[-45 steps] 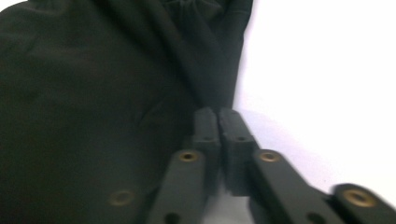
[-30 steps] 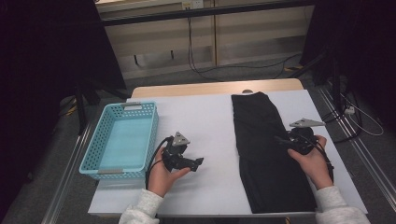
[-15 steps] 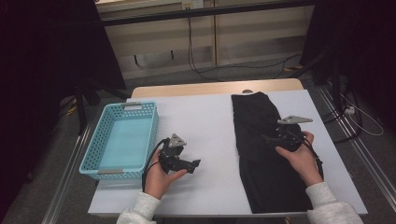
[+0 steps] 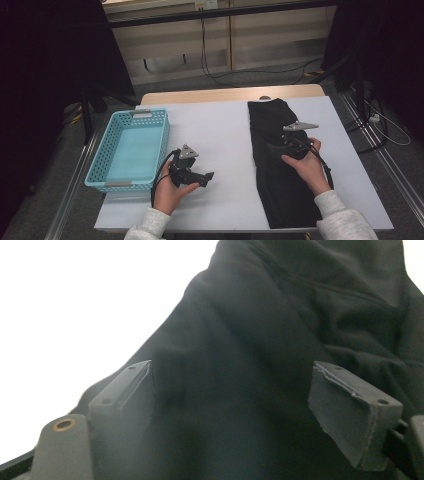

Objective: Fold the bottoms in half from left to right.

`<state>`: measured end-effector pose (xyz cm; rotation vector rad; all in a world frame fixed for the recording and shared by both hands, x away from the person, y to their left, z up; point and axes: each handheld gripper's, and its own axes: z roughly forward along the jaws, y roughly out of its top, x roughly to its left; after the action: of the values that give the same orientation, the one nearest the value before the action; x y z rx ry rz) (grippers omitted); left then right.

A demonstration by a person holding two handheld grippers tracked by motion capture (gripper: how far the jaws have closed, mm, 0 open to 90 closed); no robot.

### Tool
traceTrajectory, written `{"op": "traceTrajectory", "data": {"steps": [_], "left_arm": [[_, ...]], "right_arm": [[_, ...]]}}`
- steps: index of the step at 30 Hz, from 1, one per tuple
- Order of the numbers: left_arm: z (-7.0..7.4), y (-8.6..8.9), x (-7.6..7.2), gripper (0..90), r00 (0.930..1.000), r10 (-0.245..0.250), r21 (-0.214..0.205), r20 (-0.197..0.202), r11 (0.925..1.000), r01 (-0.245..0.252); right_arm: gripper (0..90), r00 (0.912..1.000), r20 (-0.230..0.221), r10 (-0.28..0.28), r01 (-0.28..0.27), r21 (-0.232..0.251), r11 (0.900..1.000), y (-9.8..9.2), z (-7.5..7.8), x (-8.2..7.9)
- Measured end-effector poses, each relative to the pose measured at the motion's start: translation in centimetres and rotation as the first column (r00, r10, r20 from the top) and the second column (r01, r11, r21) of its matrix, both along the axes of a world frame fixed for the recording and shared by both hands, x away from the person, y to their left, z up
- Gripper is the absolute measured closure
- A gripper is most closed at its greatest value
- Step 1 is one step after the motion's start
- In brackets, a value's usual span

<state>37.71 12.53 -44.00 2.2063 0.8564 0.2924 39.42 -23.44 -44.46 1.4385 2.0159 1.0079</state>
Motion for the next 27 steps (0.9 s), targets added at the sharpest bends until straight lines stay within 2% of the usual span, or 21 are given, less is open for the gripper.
{"op": "traceTrajectory", "data": {"steps": [3,5,6,8,14,20,27], "left_arm": [[-0.1,0.2,0.0,8.4,1.0,0.006,-0.002,-0.005,1.0,-0.006],[-0.1,0.3,0.0,8.1,1.0,0.007,0.001,-0.007,1.0,-0.007],[-0.2,0.4,0.0,8.0,0.9997,0.014,-0.004,-0.019,0.9999,-0.014],[-0.4,0.5,0.0,7.8,0.9995,0.021,-0.007,-0.025,0.9997,-0.021],[-0.2,0.5,0.0,7.8,0.9997,0.018,-0.004,-0.014,0.9998,-0.018],[-0.4,0.5,-0.1,7.8,0.9996,0.016,-0.004,-0.025,0.9999,-0.016],[-0.5,0.6,-0.2,7.9,0.9995,0.024,0.0,-0.019,0.9997,-0.024]], "right_arm": [[18.8,1.0,0.002,0.009,-0.009,0.013,0.9999,0.4,0.1,0.2],[18.3,0.9999,0.003,0.013,-0.013,0.003,0.9999,0.7,0.1,0.3],[17.6,0.9998,0.006,0.019,-0.019,-0.022,0.9996,1.1,0.0,0.4],[17.5,0.9996,-0.004,0.028,-0.028,-0.017,0.9995,1.5,-0.1,0.5],[19.1,0.9995,-0.004,0.03,-0.03,-0.007,0.9995,2.0,-0.4,0.7],[22.9,0.9991,0.006,0.042,-0.042,-0.005,0.9991,2.9,-0.4,0.9],[24.2,0.9969,-0.004,0.079,-0.079,-0.011,0.9968,4.9,-0.7,1.7]]}}
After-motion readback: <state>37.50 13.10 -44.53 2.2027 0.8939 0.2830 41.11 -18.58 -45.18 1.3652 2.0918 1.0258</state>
